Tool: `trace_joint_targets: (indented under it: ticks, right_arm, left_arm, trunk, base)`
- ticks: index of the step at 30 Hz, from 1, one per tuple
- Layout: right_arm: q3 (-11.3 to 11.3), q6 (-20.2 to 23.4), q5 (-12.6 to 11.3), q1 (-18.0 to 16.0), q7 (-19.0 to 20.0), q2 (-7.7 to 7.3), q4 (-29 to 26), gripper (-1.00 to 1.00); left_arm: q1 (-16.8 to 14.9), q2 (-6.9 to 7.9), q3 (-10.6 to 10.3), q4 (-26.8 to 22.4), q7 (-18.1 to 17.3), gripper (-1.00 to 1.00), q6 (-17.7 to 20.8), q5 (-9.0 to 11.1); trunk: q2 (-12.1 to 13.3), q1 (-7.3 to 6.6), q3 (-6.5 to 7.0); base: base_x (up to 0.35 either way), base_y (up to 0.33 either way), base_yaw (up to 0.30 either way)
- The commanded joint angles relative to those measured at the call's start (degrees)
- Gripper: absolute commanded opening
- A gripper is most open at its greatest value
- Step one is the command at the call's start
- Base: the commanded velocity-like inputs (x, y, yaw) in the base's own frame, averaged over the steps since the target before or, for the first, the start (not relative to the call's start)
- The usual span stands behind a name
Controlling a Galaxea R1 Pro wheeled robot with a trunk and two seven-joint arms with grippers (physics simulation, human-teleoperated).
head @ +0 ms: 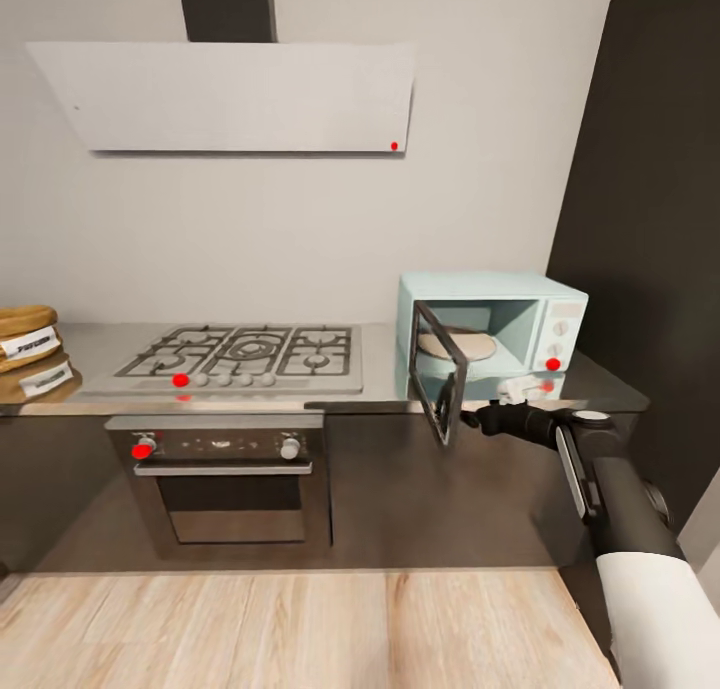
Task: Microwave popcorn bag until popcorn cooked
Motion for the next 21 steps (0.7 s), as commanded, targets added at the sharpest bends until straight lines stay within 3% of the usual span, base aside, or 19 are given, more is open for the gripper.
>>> trace_joint_targets:
  ticks: [1,12,14,16,18,21]
  right_arm:
    - [-0.1,0.2,0.5,-0.1,0.5,0.03,-0.1,1.00]
    - [-0.3,0.2,0.2,-0.1,-0.6,-0.42,0.3,1.00]
    - [-1.9,-0.1,0.9,-0.1,-3.2,-0.81,1.5,1.00]
    - [-5.8,-2.5,3.1,-0.1,-6.8,-3.90,3.4,1.00]
    - [-8.1,-4.5,3.7,-0.1,-7.9,-6.31,4.0,1.00]
    - [-9.3,-5.3,3.9,-0.1,-8.6,-9.13,5.1,1.00]
  left_arm:
    - [0.0,-0.01,0.3,0.0,-0.2,1.00,-0.1,0.2]
    - [0.0,-0.01,0.3,0.0,-0.2,1.00,-0.1,0.2]
    - [0.0,-0.01,0.3,0.0,-0.2,1.00,-0.1,0.2]
    - [0.0,-0.01,0.3,0.0,-0.2,1.00,-0.1,0.2]
    - [0.0,-0.01,0.3,0.0,-0.2,1.00,-0.1,0.2]
    - [0.0,-0.01,0.3,0.0,-0.2,1.00,-0.1,0.2]
  trunk:
    - [0.0,0.00,-0.06]
    - [0.0,0.00,-0.06]
    - [0.0,0.00,-0.06]
    - [0.0,0.00,-0.06]
    - [0.0,0.00,-0.06]
    - [0.0,0.00,-0.06]
  base:
    - [-0.004,0.308,0.000]
    - [-0.001,0.269,0.000]
    - [0.000,0.031,0.000]
    - [0.000,0.009,0.000]
    - [0.000,0.003,0.000]
    - [0.000,0.000,0.000]
